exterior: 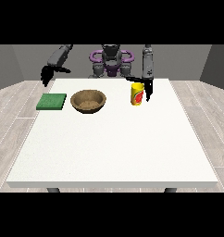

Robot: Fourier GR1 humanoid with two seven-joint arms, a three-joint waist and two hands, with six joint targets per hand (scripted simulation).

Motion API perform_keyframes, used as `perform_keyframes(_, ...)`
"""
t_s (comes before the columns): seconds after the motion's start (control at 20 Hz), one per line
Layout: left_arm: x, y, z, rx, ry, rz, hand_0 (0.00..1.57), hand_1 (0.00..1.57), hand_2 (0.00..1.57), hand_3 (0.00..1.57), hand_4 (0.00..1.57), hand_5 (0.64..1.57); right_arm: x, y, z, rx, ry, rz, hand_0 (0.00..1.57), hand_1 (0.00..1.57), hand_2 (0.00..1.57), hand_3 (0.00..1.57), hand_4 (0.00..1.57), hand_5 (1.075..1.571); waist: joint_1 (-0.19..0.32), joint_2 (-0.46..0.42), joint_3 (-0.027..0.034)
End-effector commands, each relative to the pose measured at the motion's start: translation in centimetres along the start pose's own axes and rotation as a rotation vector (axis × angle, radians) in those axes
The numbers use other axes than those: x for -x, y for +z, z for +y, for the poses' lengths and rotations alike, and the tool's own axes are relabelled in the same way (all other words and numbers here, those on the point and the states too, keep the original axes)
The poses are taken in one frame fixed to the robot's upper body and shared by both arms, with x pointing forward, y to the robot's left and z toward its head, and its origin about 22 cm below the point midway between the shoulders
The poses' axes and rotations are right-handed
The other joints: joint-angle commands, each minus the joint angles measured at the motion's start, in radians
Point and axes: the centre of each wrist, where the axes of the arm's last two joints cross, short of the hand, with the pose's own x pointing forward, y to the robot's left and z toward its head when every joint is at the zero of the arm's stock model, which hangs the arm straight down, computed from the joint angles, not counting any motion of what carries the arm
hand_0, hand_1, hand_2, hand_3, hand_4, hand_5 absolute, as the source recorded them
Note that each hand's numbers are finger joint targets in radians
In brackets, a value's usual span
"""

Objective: Pick the cup and pour the ball into the bowl, then pick the bowl and place it on the pad

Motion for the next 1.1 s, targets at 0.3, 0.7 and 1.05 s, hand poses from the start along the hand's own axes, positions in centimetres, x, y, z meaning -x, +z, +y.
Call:
perform_keyframes(0.3,2.1,1.0,3.5,-0.070,-0.388,-0.008,1.29,1.29,1.57,1.57,0.80,1.513,-1.6,-1.1,-1.6,-0.065,0.005,-0.014,0.00,0.00,0.00,0.00,0.00,1.563,-0.075,0.006,0.0004)
perform_keyframes(0.7,2.4,-0.6,-1.6,-0.122,-0.438,-0.059,1.35,1.35,1.57,1.57,0.88,1.502,-3.1,-2.0,-4.9,-0.037,0.002,-0.089,0.00,0.00,0.00,0.00,0.00,1.556,-0.095,0.075,0.0002)
perform_keyframes(1.05,0.0,-2.3,-4.9,0.080,-0.618,-0.011,1.37,1.37,1.57,1.57,1.02,1.531,0.6,2.2,-8.5,0.110,0.029,0.175,0.00,0.00,0.00,0.00,0.00,1.558,0.051,-0.187,0.0033)
